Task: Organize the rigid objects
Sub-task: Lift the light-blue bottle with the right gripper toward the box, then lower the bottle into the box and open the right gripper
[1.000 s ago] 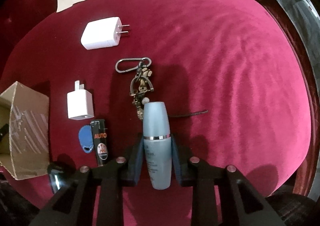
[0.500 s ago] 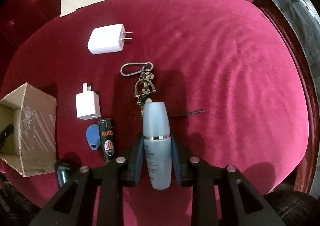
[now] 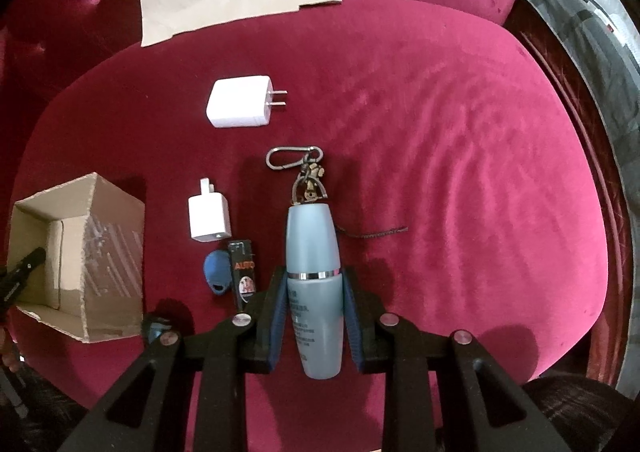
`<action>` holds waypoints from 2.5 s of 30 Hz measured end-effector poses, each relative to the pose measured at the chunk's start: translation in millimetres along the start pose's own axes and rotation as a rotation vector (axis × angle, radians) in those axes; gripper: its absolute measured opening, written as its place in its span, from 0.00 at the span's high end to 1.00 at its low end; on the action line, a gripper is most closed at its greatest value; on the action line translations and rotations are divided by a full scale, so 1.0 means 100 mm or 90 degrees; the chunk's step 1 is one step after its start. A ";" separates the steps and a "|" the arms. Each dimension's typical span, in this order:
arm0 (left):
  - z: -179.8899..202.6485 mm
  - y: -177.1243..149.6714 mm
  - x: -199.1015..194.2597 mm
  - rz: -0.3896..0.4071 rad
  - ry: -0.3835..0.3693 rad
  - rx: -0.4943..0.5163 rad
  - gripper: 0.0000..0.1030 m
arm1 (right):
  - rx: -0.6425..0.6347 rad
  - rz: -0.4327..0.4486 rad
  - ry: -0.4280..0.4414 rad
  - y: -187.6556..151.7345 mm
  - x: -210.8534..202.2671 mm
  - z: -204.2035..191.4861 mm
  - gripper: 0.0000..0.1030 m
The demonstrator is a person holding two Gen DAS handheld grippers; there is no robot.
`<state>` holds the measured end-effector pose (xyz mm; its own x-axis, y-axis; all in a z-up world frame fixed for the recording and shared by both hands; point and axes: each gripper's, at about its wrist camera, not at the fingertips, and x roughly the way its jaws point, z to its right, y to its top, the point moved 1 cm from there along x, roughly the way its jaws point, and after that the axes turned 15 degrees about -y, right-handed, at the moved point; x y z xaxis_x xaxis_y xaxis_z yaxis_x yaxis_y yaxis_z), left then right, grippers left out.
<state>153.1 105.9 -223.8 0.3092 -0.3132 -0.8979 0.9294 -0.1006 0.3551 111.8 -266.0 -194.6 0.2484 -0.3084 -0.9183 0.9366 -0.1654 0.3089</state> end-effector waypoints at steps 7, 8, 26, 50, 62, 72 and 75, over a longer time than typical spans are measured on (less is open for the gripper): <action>-0.02 -0.02 -0.02 0.003 0.001 -0.001 0.97 | -0.002 0.018 0.007 0.00 -0.25 -0.05 0.73; -0.03 -0.02 -0.02 0.003 0.001 -0.001 0.97 | -0.004 0.020 0.007 0.01 -0.28 -0.05 0.73; -0.04 -0.02 -0.03 0.004 -0.004 -0.006 0.97 | -0.081 0.065 0.049 0.09 -0.74 -0.62 0.73; -0.02 -0.01 -0.01 0.005 -0.003 -0.011 0.97 | -0.176 0.074 0.143 0.02 -0.92 -1.74 0.73; -0.01 -0.01 -0.01 0.004 -0.003 -0.011 0.97 | -0.183 0.058 0.197 0.01 -0.79 -2.12 0.73; -0.02 -0.01 -0.01 0.004 -0.003 -0.011 0.97 | -0.190 0.039 0.217 -0.05 -0.69 -2.34 0.73; -0.02 -0.01 -0.01 0.004 -0.003 -0.011 0.97 | -0.191 0.037 0.217 -0.06 -0.68 -2.35 0.72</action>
<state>152.1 108.5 -223.6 0.3148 -0.3180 -0.8943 0.9307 -0.0818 0.3566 147.5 -24.3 -192.4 0.3233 0.0254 -0.9459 0.9361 0.1377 0.3237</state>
